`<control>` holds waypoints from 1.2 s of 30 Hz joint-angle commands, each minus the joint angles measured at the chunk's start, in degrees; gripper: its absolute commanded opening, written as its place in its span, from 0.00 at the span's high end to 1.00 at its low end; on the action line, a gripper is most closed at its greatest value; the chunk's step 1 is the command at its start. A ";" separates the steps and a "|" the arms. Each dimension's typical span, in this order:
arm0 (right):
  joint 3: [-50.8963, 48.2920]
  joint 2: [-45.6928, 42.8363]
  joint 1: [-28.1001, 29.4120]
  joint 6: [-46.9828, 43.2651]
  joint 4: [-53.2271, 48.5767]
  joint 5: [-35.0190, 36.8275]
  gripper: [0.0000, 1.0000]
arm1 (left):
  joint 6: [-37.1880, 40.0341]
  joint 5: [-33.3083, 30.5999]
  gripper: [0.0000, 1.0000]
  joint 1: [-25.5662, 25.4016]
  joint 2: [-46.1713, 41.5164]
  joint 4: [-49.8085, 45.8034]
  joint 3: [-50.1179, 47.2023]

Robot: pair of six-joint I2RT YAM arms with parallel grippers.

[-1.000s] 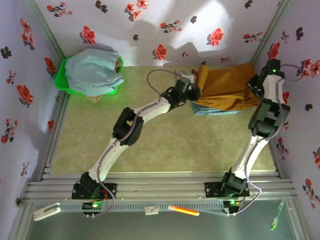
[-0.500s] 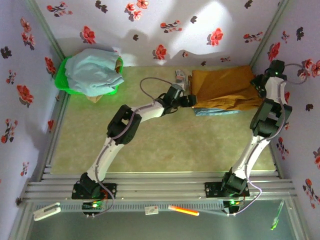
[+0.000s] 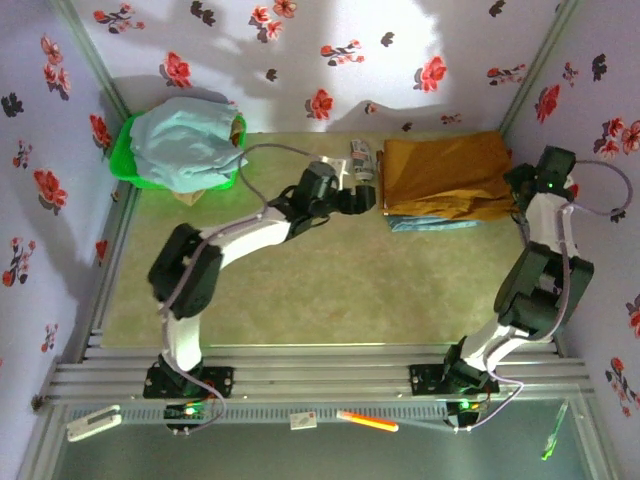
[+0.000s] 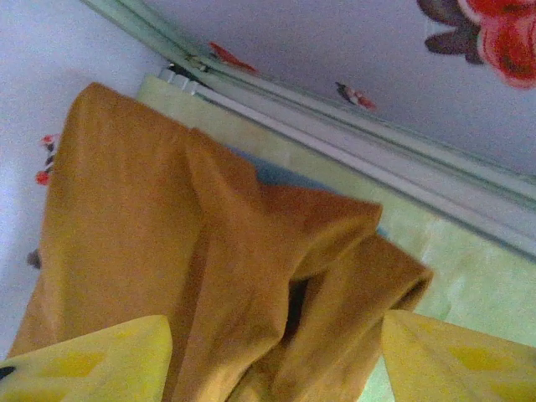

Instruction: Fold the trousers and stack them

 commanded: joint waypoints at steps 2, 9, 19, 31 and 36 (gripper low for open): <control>-10.91 -6.01 8.04 7.98 8.64 0.47 0.38 | 2.46 -5.61 0.18 0.98 -12.95 3.67 -12.54; -24.86 -0.84 17.40 18.40 23.02 -1.22 1.00 | -1.04 -15.45 0.16 3.97 -39.86 1.03 -39.01; -2.43 18.91 17.06 12.72 9.19 5.35 1.00 | -4.15 -25.47 0.12 9.89 -73.34 -17.67 -54.02; 19.01 34.14 18.44 12.44 3.07 2.68 1.00 | -3.14 -25.84 0.11 13.65 -78.87 -24.38 -53.41; 20.34 34.58 18.54 12.72 3.04 1.74 1.00 | -2.81 -25.61 0.11 13.84 -77.10 -24.00 -51.39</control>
